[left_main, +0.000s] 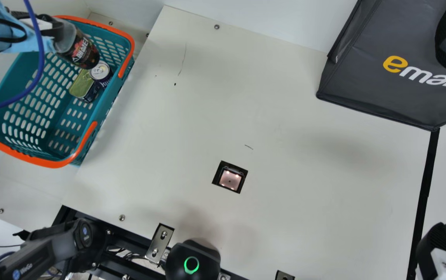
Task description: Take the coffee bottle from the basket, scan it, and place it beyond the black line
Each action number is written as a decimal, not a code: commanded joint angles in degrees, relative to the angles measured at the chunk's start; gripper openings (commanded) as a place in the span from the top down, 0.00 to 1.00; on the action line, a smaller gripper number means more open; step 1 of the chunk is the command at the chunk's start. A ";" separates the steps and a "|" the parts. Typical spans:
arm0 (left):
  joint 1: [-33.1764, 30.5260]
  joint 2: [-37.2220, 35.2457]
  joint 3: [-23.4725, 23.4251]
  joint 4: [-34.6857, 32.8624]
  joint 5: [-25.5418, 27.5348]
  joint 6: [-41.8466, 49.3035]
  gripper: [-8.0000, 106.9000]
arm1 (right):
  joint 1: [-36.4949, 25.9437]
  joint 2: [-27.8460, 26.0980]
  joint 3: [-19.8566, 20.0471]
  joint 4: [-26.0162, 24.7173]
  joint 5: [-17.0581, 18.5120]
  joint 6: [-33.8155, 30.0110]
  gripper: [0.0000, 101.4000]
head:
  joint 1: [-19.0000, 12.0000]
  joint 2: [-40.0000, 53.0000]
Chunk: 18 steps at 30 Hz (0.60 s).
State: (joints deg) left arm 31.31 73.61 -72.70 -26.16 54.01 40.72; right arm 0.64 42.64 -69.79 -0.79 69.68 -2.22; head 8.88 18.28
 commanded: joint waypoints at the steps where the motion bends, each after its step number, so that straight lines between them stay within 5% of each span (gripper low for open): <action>1: -4.29 -0.53 -0.20 1.49 -0.39 -3.55 0.84 | 0.00 0.00 0.00 0.00 0.00 0.00 0.10 | -0.96 0.14; 18: -28.33 -2.59 -0.35 14.25 -3.01 -21.34 0.84 | 0.00 0.00 0.00 0.00 0.00 0.00 0.10 | -0.96 0.14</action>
State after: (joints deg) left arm 6.07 71.11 -73.13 -12.50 51.09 20.86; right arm 0.64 42.64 -69.79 -0.79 69.68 -2.22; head 8.88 18.28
